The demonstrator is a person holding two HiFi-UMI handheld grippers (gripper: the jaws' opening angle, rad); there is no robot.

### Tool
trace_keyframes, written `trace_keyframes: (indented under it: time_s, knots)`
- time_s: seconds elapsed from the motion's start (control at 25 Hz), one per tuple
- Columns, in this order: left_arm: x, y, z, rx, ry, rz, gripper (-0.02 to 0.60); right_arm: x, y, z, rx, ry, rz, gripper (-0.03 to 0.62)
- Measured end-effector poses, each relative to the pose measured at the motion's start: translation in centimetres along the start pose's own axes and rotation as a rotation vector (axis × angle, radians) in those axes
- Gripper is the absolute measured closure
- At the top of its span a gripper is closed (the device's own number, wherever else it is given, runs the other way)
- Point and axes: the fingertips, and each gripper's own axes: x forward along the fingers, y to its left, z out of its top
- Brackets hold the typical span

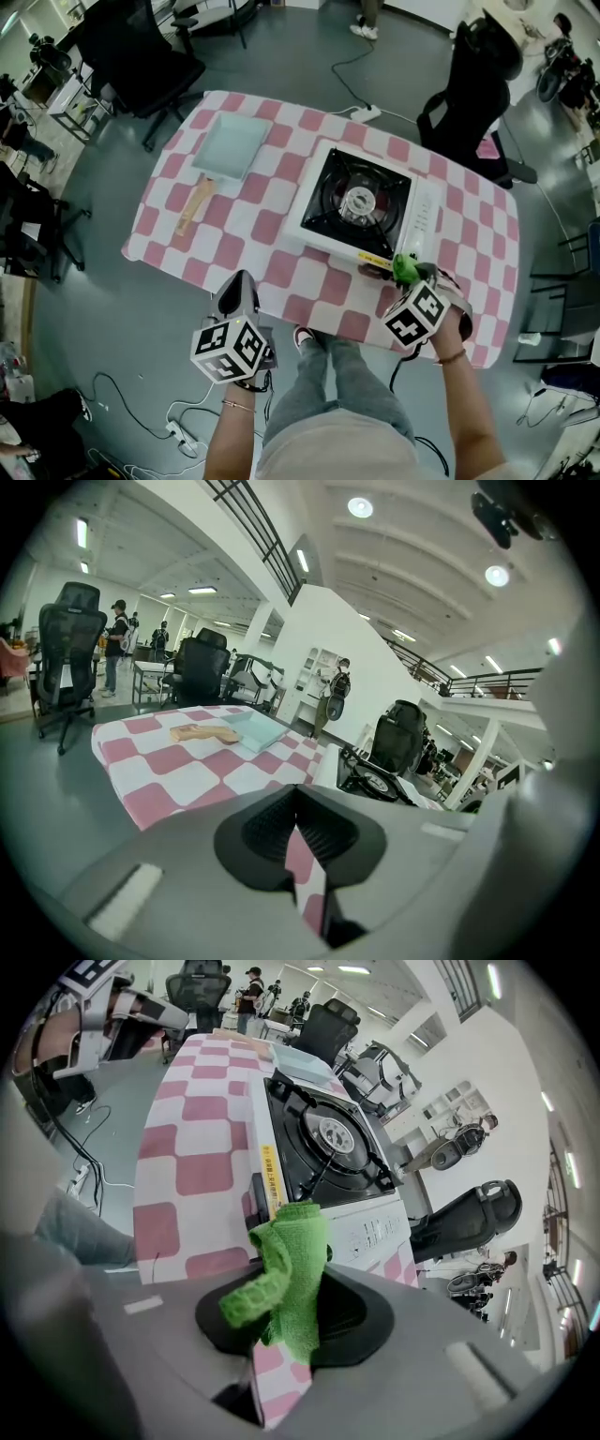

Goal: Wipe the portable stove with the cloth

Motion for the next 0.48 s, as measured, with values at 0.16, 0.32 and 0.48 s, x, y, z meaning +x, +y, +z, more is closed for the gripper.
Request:
trace_keyframes:
  time_s: [0.16, 0.32, 0.48]
  knots:
    - [-0.6, 0.2, -0.3, -0.008, -0.002, 0.006, 0.581, -0.5, 1.1, -0.3, 0.000, -0.007, 0.016, 0.488]
    - [-0.8, 0.2, -0.4, -0.011, -0.007, 0.002, 0.581, -0.9, 2.3, 0.0, 0.008, -0.021, 0.051, 0.488]
    - [-0.9, -0.2, -0.1, -0.010, -0.018, -0.009, 0.581, -0.9, 2.5, -0.2, 0.004, -0.022, 0.051, 0.488]
